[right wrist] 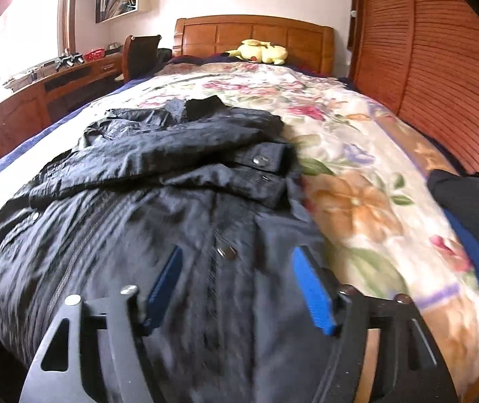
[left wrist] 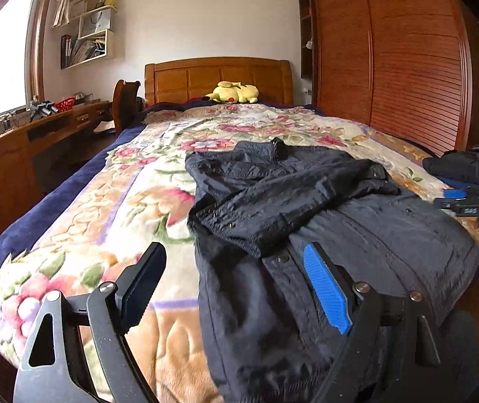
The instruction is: Fold large clothes
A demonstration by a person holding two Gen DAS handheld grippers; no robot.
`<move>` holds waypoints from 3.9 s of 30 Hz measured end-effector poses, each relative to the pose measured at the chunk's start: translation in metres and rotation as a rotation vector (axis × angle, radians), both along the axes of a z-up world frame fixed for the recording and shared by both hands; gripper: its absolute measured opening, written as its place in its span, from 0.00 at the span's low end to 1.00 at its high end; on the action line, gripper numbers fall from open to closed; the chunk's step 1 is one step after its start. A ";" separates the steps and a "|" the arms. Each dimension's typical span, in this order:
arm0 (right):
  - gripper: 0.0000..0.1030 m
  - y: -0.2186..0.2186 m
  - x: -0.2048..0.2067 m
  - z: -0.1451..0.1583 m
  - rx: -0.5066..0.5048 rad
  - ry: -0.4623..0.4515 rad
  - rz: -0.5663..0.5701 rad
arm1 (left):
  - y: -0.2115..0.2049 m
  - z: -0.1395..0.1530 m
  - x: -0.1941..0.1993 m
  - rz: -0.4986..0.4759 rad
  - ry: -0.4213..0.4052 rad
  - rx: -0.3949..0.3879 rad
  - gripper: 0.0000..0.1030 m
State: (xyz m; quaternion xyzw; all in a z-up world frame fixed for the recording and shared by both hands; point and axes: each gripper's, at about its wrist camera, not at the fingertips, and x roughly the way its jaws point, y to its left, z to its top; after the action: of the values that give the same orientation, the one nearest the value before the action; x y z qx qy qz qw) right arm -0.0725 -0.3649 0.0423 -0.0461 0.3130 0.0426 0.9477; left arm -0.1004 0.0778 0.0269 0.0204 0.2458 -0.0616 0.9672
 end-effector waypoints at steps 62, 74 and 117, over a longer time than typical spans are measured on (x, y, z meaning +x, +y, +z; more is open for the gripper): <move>0.06 -0.016 -0.089 0.024 0.017 -0.085 0.120 | 0.008 -0.007 -0.059 -0.075 -0.011 -0.064 0.08; 0.06 -0.011 -0.142 0.106 0.023 -0.249 0.196 | 0.035 0.064 -0.083 -0.065 -0.162 -0.090 0.07; 0.06 0.012 -0.003 0.077 -0.004 -0.094 0.164 | 0.026 0.042 0.071 -0.034 -0.106 -0.030 0.07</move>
State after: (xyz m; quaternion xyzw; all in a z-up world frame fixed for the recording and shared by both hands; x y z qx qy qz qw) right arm -0.0752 -0.3526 0.1191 -0.0754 0.2634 0.1173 0.9546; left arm -0.0296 0.1036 0.0687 0.0133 0.1929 -0.0806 0.9778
